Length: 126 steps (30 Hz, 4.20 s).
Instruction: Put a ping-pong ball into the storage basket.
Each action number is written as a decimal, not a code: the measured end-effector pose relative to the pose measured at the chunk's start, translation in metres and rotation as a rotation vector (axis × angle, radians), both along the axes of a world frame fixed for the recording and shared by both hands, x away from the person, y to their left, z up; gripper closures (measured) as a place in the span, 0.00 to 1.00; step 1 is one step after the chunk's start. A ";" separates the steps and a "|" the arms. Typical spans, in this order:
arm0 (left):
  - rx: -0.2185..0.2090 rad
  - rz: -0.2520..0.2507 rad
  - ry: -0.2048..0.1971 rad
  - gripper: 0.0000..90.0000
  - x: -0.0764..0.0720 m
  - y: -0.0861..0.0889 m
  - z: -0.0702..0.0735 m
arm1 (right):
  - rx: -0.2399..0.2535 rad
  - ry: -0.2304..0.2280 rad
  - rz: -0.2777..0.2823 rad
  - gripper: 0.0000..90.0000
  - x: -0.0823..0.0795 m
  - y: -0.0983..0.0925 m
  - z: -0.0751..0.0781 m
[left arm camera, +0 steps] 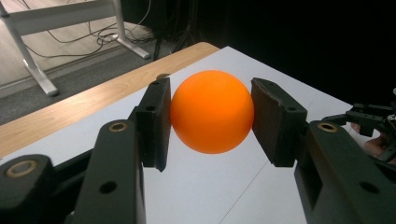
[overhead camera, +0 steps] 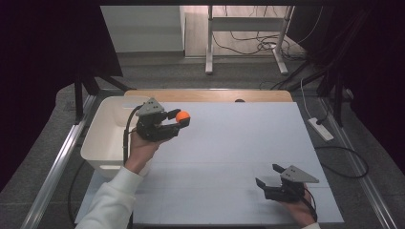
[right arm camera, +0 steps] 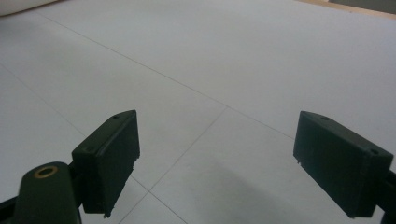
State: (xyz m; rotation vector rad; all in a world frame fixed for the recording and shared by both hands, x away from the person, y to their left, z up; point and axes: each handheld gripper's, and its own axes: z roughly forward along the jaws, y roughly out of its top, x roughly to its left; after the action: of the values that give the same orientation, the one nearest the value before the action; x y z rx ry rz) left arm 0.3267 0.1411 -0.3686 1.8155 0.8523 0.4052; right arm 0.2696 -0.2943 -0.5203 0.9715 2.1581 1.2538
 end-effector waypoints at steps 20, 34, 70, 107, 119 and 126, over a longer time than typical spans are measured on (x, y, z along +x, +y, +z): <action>0.003 0.042 -0.018 0.56 -0.001 0.017 0.008 | -0.002 0.000 -0.003 0.16 0.000 0.000 0.000; 0.004 0.098 -0.020 0.56 -0.001 0.037 0.010 | -0.002 0.000 -0.004 0.16 0.000 0.000 0.000; -0.006 0.241 -0.004 0.56 -0.001 0.083 0.009 | -0.001 0.002 0.000 0.16 0.001 0.001 0.000; 0.037 0.368 0.092 0.56 0.027 0.121 -0.012 | -0.010 0.006 -0.007 0.17 0.001 0.001 -0.001; 0.089 0.388 0.181 0.56 0.048 0.121 -0.026 | -0.008 0.007 -0.005 0.17 0.001 0.001 -0.001; 0.123 0.400 0.243 0.56 0.059 0.122 -0.035 | -0.011 0.007 -0.006 0.17 0.001 0.001 -0.001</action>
State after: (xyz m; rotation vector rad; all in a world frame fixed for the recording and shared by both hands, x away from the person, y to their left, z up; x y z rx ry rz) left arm 0.3860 0.2632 -0.4032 1.8285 1.3961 0.5048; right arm 0.2703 -0.2937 -0.5214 0.9783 2.1635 1.2362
